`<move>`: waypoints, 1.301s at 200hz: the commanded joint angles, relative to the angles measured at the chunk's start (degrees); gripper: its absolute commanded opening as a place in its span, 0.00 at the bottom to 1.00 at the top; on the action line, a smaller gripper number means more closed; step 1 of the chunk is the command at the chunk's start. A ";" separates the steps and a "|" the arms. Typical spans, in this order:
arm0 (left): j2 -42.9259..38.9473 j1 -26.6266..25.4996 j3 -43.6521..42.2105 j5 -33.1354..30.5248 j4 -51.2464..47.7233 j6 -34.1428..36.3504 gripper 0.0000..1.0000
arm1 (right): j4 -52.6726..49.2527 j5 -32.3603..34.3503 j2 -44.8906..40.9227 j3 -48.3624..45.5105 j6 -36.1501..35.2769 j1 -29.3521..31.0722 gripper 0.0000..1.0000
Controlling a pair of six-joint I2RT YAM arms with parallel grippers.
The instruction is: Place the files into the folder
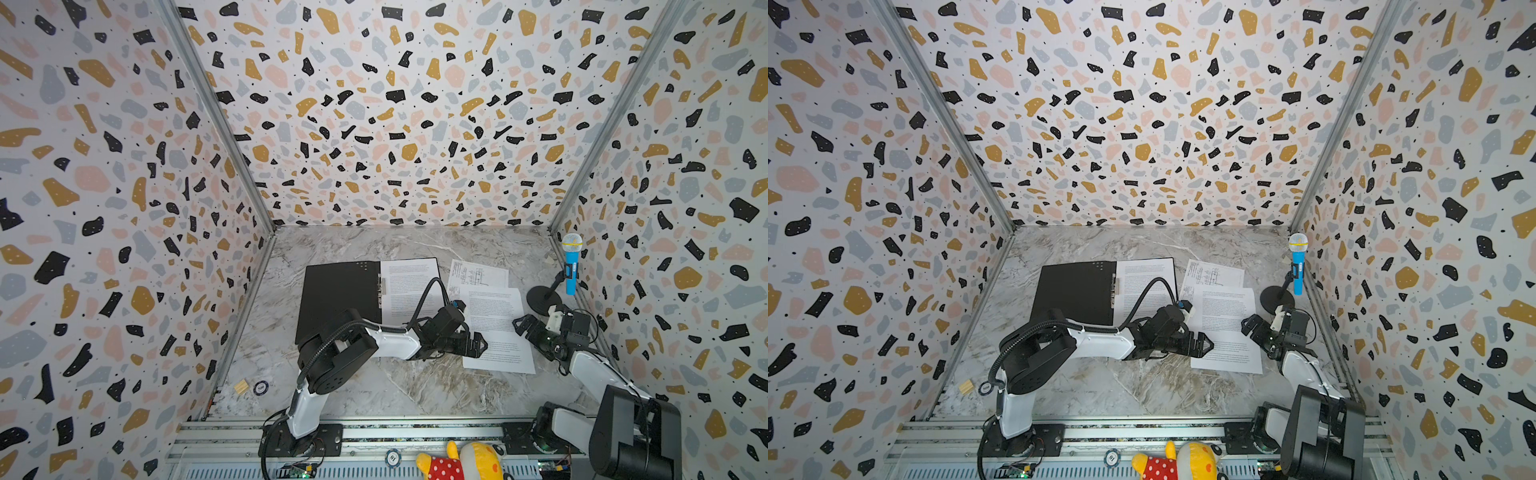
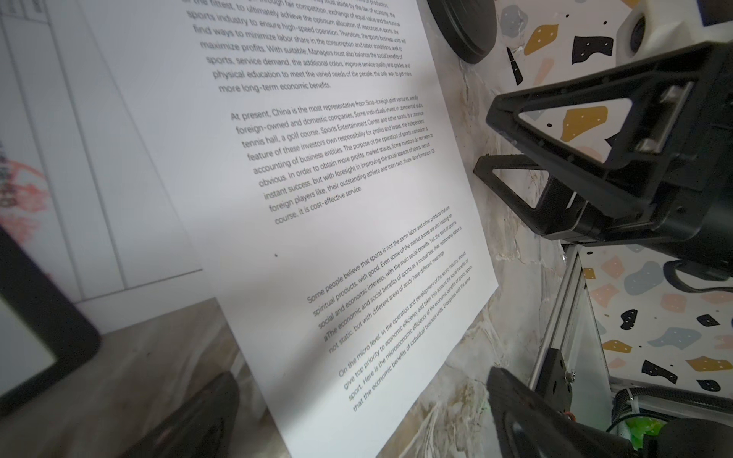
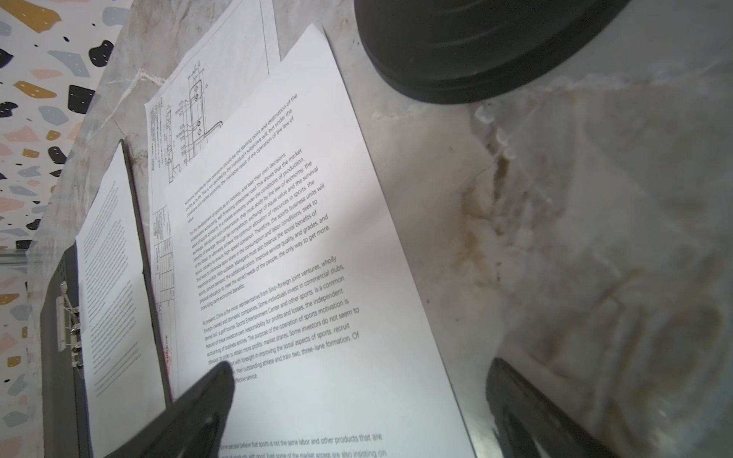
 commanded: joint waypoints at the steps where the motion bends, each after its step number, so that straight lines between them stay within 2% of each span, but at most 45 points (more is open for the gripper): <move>1: 2.01 -0.38 1.77 -0.06 -0.52 0.74 1.00 | -0.62 -2.01 0.96 -1.05 0.00 -0.18 0.99; 63: 2.81 -0.41 1.58 2.24 1.77 -0.76 1.00 | 1.14 -6.57 1.19 -3.19 1.85 -0.19 0.95; 260: 4.70 -0.24 0.85 4.05 7.48 -3.24 1.00 | 3.31 -18.71 -2.00 -10.52 5.74 -2.54 0.91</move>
